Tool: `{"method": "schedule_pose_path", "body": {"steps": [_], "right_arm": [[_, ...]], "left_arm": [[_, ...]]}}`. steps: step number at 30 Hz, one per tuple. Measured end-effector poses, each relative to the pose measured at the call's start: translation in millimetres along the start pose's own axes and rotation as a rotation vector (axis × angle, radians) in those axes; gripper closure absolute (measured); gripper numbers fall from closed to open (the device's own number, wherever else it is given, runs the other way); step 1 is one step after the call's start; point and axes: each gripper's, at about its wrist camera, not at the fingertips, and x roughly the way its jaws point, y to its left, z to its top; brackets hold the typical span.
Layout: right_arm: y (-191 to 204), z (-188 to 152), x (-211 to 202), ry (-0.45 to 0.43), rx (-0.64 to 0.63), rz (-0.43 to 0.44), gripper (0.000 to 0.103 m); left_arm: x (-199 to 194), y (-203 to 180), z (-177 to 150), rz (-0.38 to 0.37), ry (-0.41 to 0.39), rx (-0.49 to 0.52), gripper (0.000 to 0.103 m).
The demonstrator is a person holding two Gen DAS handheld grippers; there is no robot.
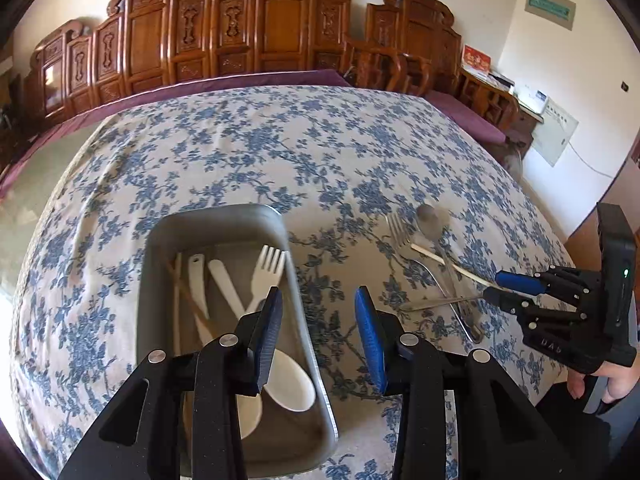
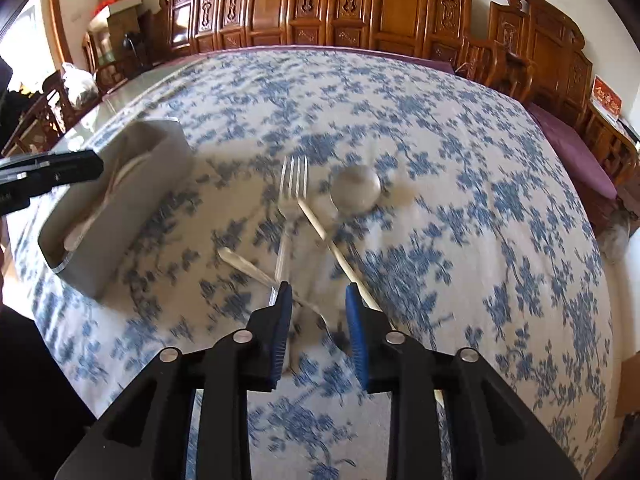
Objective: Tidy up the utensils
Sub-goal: 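Grasp a metal fork from the pile with the right tool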
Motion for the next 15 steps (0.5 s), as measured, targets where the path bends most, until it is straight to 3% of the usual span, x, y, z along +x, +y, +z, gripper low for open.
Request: {"method": "schedule_pose_path", "body": {"steps": [4, 15], "right_arm": [[-4.3, -8.3, 3.7, 0.025, -0.028, -0.022, 0.060], [-0.8, -15.4, 22.3, 0.035, -0.097, -0.084, 0.061]], "left_arm": [[2.7, -6.3, -0.7, -0.008, 0.006, 0.014, 0.068], [5.0, -14.5, -2.6, -0.014, 0.014, 0.027, 0.068]]}}
